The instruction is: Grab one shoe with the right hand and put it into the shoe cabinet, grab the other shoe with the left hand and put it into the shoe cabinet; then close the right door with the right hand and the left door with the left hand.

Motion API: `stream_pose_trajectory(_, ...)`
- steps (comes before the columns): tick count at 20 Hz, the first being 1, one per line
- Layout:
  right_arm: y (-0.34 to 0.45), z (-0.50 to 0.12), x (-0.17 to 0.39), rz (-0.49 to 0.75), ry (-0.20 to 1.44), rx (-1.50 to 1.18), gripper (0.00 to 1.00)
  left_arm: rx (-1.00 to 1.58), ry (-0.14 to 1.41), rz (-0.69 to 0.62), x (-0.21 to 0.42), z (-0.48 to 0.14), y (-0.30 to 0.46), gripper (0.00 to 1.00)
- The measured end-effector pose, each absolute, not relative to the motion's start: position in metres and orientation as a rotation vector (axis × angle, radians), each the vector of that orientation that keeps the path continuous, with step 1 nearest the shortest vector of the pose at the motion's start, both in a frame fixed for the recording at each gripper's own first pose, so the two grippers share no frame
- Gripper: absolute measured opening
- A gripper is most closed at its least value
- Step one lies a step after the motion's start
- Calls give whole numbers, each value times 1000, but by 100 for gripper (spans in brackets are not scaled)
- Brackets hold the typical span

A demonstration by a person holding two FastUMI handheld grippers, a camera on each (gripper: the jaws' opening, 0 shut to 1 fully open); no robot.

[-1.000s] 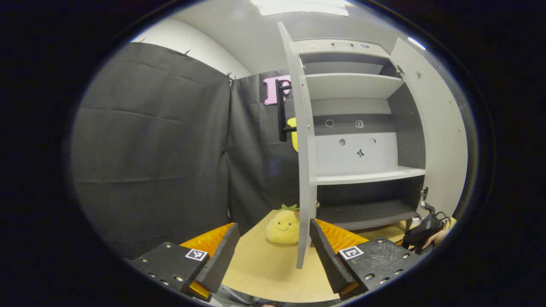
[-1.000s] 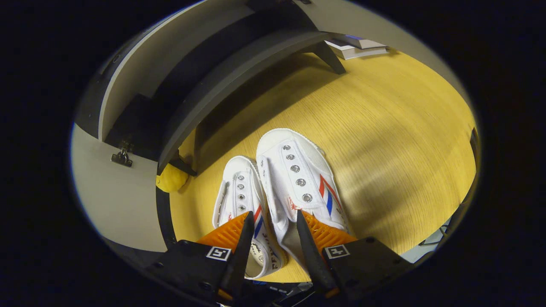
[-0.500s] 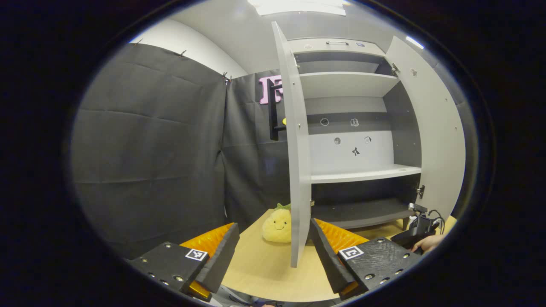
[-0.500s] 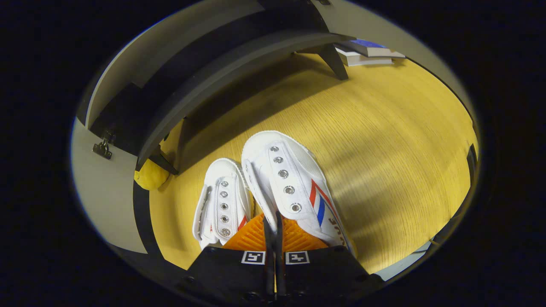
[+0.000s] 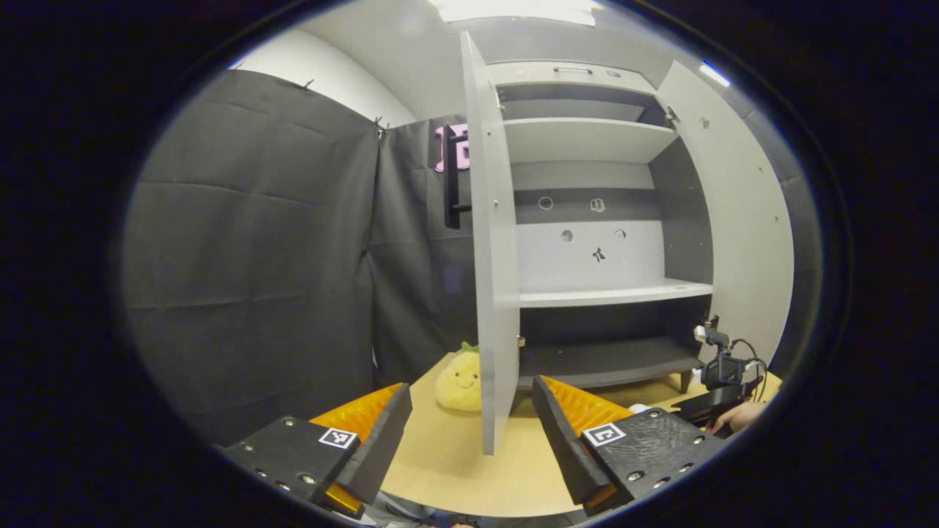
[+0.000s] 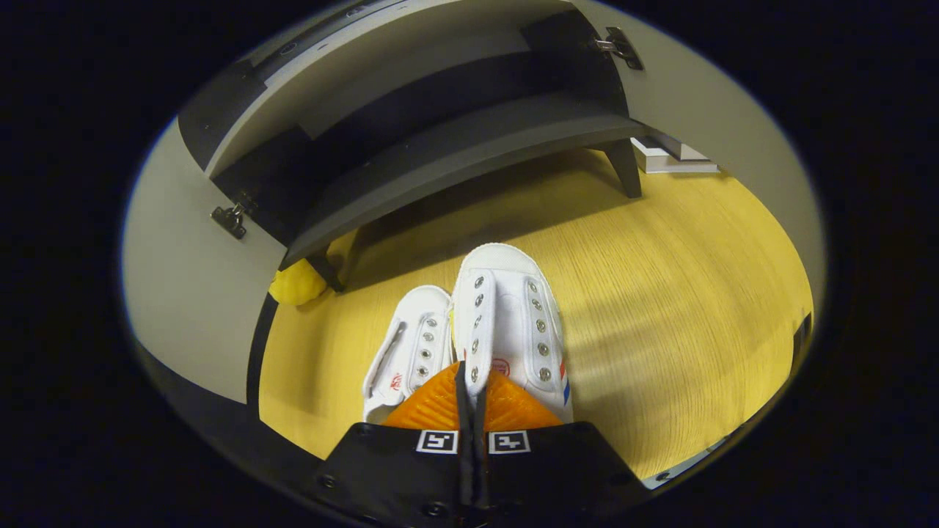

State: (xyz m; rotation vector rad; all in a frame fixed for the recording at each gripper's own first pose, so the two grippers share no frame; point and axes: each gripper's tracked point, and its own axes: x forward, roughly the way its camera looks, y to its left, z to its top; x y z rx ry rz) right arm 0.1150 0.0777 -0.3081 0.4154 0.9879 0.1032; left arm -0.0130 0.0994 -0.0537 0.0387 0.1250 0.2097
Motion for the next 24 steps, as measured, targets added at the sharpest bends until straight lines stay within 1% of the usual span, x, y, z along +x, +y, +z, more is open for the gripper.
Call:
stream_pose_trajectory(5, 77, -254, 118, 164, 903, 457, 1, 24, 185, 143, -10, -79, 77, 95)
stream_pose_trajectory(6, 74, -236, 120, 176, 881, 466, 1, 18, 200, 129, -11, -85, 73, 96)
stream_pose_trajectory(9, 60, -179, 130, 225, 794, 460, 1, -2, 232, 94, -10, -98, 59, 95)
stream_pose_trajectory(14, 30, -78, 137, 296, 634, 426, 1, -15, 228, 69, -6, -101, 47, 96)
stream_pose_trajectory(15, 25, -59, 142, 304, 608, 417, 0, -13, 225, 68, -6, -100, 46, 96)
stream_pose_trajectory(16, 20, -38, 149, 309, 574, 410, 1, -10, 222, 69, -7, -101, 47, 95)
stream_pose_trajectory(19, 0, 17, 175, 314, 489, 376, 0, -13, 218, 84, -10, -100, 49, 96)
stream_pose_trajectory(21, -7, 45, 190, 313, 437, 361, 0, -10, 214, 101, -13, -100, 54, 95)
stream_pose_trajectory(24, -8, 73, 229, 299, 376, 359, 1, 1, 205, 137, -19, -97, 65, 96)
